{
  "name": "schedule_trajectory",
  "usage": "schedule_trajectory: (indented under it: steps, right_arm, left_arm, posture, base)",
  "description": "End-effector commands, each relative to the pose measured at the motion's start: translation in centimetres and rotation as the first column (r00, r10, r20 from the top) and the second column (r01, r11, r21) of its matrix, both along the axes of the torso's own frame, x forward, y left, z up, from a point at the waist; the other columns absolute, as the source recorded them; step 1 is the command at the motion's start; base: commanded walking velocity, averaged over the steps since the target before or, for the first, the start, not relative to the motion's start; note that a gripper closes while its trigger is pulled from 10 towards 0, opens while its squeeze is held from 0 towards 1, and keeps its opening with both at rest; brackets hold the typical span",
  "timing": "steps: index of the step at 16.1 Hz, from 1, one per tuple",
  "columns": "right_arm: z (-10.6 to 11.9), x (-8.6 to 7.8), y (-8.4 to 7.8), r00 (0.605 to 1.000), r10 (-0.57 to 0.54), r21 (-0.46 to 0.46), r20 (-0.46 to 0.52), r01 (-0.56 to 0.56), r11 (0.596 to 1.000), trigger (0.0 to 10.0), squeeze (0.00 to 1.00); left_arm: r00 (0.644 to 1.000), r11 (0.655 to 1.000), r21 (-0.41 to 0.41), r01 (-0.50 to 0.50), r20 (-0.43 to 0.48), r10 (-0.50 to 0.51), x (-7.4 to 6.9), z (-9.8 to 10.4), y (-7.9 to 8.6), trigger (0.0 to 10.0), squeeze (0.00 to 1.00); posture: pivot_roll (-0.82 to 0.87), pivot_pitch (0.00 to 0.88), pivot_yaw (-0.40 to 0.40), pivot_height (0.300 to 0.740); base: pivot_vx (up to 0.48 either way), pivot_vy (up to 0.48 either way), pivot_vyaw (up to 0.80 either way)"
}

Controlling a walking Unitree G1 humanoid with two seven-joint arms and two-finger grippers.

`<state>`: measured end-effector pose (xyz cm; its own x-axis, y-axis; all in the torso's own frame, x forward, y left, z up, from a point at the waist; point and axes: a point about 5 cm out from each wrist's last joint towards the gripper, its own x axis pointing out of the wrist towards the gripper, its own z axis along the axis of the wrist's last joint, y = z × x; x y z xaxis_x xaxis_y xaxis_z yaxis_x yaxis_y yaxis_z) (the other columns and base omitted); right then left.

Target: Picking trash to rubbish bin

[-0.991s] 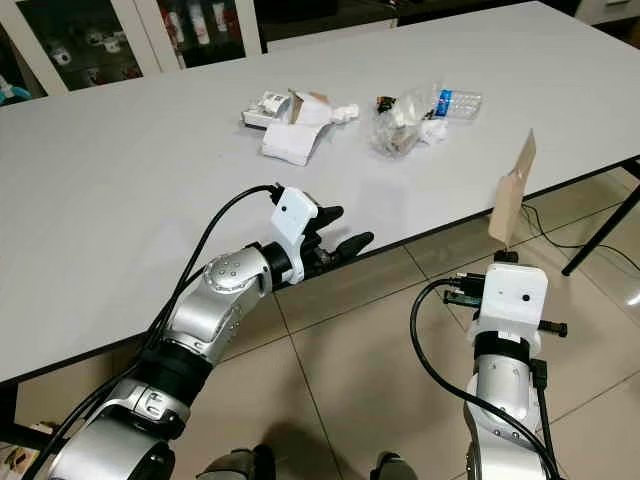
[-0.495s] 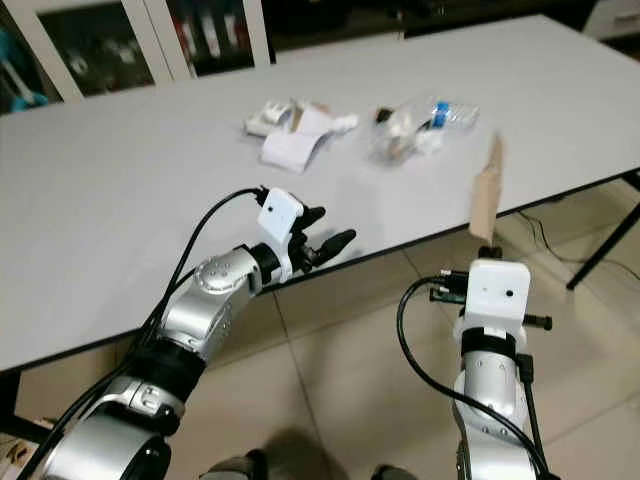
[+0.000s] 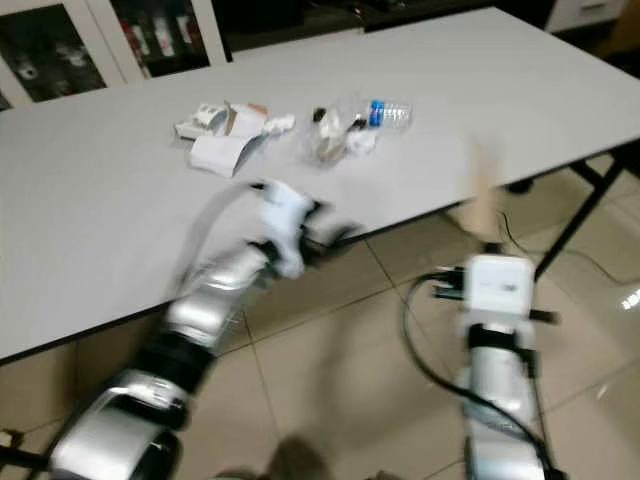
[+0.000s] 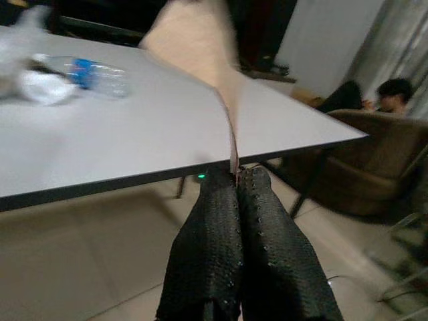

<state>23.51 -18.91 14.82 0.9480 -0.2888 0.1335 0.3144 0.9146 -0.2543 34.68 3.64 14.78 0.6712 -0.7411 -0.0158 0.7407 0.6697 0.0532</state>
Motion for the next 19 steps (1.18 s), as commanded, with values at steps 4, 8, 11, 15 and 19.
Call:
schedule_trajectory:
  steps: [4,8,11,15,19]
  right_arm:
    - [0.65,0.27,0.60,1.000,0.020,0.000,0.022,-0.020,1.000,10.0,0.00]
    - [0.91,0.38,0.55,0.999,0.023,-0.001,0.032,-0.023,1.000,10.0,0.00]
    - [0.97,0.42,0.52,0.999,0.025,-0.010,0.030,-0.025,1.000,10.0,0.00]
    - [0.90,0.52,0.55,0.999,0.033,-0.019,0.024,-0.032,0.999,10.0,0.00]
    - [0.88,0.58,0.70,0.999,0.039,-0.020,0.019,-0.038,0.999,10.0,0.00]
  left_arm:
    - [0.999,0.999,0.023,-0.038,0.012,0.038,0.62,0.13,1.14,10.0,0.00]
    - [0.998,0.998,0.032,-0.054,0.012,0.054,0.80,0.05,1.35,10.0,0.00]
    - [0.998,0.998,0.034,-0.060,0.012,0.060,0.90,0.02,1.35,10.0,0.00]
    - [0.998,0.997,0.036,-0.067,0.012,0.067,0.98,0.00,1.31,10.0,0.00]
    - [0.997,0.997,0.038,-0.074,0.013,0.073,1.11,0.00,1.43,10.0,0.00]
  posture:
    - [0.10,0.110,0.054,0.740]
    - [0.10,0.110,0.053,0.740]
    - [0.10,0.108,0.052,0.740]
    - [0.10,0.105,0.050,0.740]
    - [0.10,0.105,0.050,0.740]
  base:
    - [0.271,-0.393,0.00]
    - [0.275,-0.389,0.00]
    - [0.277,-0.387,0.00]
    - [0.279,-0.388,0.58]
    - [0.289,-0.380,0.80]
